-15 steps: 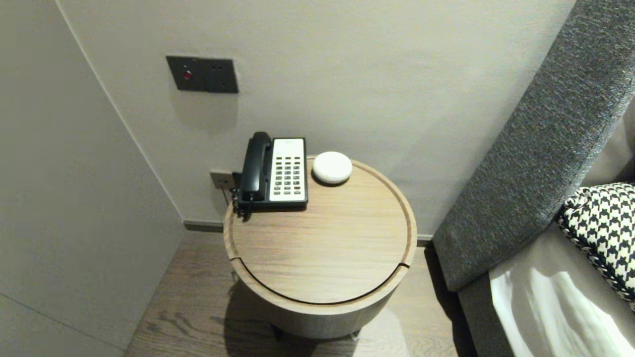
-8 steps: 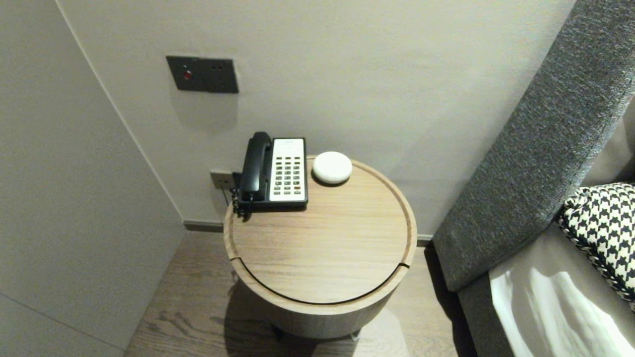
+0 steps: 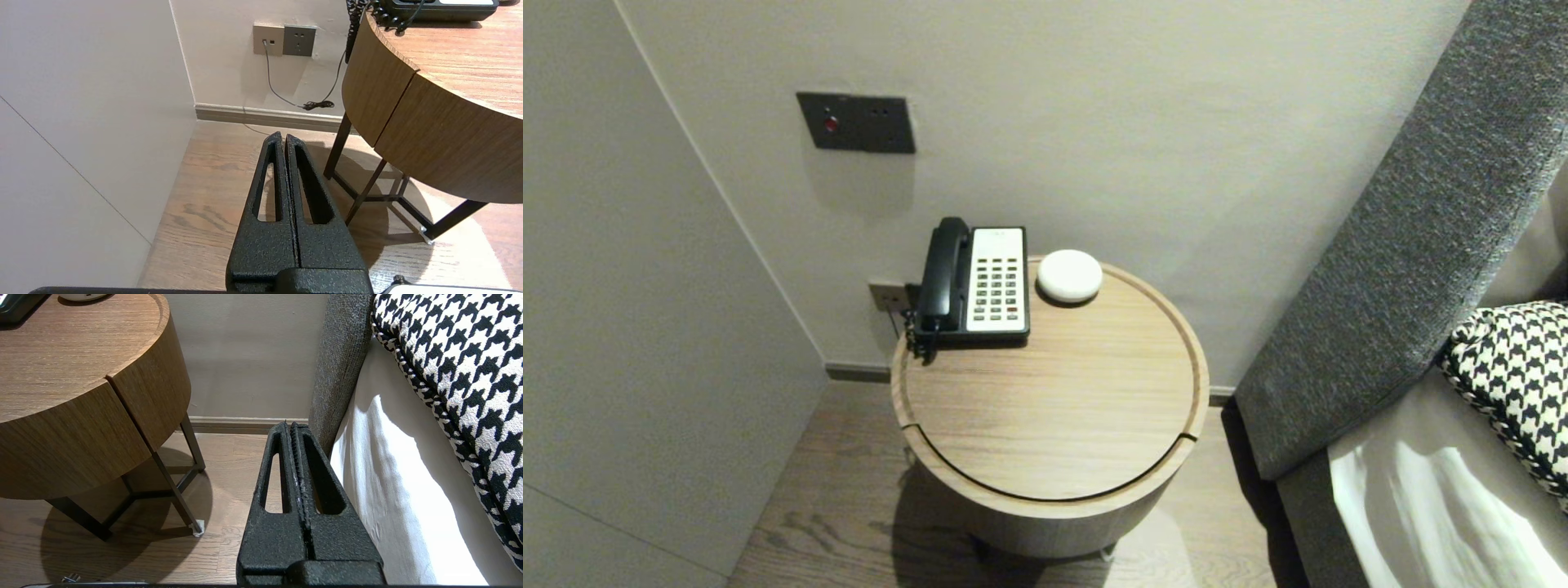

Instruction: Open the nightstand drawer

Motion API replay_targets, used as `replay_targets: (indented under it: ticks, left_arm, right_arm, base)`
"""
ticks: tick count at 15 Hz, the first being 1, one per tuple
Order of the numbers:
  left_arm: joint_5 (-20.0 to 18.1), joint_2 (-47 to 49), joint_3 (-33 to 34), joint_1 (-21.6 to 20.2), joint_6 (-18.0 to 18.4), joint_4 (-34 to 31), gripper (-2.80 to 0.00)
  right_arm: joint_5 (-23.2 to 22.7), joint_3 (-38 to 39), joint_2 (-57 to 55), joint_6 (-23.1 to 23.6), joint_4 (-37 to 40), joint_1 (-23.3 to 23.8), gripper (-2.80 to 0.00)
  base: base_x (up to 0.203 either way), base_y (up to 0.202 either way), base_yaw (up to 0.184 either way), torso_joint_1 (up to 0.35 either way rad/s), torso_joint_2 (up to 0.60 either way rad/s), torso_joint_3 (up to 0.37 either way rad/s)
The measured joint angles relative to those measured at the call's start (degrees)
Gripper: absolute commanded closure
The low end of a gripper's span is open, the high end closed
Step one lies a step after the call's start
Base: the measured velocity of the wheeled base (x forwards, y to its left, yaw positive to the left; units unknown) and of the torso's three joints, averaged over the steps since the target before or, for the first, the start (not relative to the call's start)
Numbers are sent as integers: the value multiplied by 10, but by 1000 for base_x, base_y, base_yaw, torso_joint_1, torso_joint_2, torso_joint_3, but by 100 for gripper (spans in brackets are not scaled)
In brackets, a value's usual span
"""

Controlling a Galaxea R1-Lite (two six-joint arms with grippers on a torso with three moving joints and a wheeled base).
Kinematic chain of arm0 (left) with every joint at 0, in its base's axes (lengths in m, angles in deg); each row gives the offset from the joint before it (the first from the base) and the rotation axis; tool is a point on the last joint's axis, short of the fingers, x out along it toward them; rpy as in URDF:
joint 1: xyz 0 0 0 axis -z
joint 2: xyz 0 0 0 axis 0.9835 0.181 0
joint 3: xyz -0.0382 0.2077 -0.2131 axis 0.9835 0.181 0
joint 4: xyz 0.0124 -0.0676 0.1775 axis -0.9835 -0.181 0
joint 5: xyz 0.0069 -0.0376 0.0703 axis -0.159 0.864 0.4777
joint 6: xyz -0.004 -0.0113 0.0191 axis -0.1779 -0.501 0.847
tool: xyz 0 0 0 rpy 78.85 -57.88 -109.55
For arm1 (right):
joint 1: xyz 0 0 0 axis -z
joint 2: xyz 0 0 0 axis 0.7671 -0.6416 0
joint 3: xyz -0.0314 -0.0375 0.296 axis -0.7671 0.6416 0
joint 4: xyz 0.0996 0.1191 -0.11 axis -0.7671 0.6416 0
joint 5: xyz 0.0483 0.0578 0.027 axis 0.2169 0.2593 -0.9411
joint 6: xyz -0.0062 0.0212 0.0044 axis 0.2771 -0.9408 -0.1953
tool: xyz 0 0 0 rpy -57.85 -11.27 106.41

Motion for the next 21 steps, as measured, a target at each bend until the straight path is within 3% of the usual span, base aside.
replay_targets:
  ticks: [3,5,8,11,15,18,21]
  left_arm:
    - [3,1,-15,0,17,-9,0]
    - [1,19,-71,0,21,-39,0]
    - [-13,122,-185,0,15,-88,0]
    - [-28,270,-255,0,-10,-111,0]
    - [-57,485,-349,35,-100,-190,0]
    - [-118,611,-434,122,-198,-286,0]
    - [-144,710,-498,202,-287,-306,0]
  right_arm:
    - [0,0,0,0,0,0,0]
    - [0,0,0,0,0,0,0]
    - [0,0,0,0,0,0,0]
    - [0,0,0,0,0,0,0]
    - [0,0,0,0,0,0,0]
    - [0,0,0,0,0,0,0]
    - [0,0,0,0,0,0,0]
  base:
    - [0,0,0,0,0,0]
    - [0,0,0,0,0,0]
    - [0,0,0,0,0,0]
    - [0,0,0,0,0,0]
    - [0,0,0,0,0,0]
    - [0,0,0,0,0,0]
    - [0,0,0,0,0,0]
